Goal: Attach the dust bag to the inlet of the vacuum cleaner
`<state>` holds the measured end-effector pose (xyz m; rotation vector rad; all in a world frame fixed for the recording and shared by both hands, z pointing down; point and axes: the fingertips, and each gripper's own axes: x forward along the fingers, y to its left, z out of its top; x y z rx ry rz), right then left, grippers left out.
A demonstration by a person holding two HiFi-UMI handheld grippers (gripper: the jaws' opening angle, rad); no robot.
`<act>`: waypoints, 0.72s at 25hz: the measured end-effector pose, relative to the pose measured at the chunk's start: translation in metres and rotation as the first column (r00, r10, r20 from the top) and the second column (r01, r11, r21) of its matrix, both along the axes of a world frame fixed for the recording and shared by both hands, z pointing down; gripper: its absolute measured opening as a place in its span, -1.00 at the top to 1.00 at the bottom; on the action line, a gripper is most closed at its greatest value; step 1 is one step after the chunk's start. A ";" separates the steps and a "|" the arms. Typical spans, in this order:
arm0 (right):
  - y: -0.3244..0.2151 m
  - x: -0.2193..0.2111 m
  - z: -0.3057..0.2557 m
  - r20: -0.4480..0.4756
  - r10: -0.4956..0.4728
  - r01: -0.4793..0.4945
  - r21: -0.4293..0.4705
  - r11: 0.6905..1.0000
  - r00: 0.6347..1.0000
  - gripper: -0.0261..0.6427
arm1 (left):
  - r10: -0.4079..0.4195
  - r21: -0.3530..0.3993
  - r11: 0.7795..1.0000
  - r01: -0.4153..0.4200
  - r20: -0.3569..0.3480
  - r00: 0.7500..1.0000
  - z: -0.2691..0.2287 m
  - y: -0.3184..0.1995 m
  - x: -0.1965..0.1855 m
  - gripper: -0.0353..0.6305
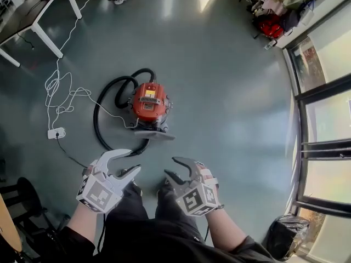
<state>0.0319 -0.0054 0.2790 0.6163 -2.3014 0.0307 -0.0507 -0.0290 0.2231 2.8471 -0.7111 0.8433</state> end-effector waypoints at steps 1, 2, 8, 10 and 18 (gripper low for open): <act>0.002 0.000 -0.009 0.001 -0.011 0.011 0.005 1.000 1.000 0.38 | -0.004 0.009 1.000 0.004 0.002 1.000 -0.010 0.001 0.001 0.29; 0.004 0.001 -0.018 0.004 -0.022 0.022 0.011 1.000 1.000 0.38 | -0.009 0.019 1.000 0.009 0.005 1.000 -0.020 0.002 0.002 0.29; 0.024 -0.002 -0.057 0.075 -0.095 0.095 0.013 0.995 0.993 0.38 | -0.074 0.055 0.996 0.074 0.006 0.997 -0.064 0.017 0.007 0.32; 0.025 -0.004 -0.070 0.125 -0.111 0.111 0.010 0.994 0.986 0.38 | -0.102 0.059 0.993 0.103 -0.015 0.995 -0.075 0.022 0.009 0.34; 0.033 -0.015 -0.130 0.326 -0.018 0.018 0.002 1.000 0.945 0.38 | -0.038 0.058 0.997 0.047 -0.142 0.989 -0.105 0.059 0.024 0.49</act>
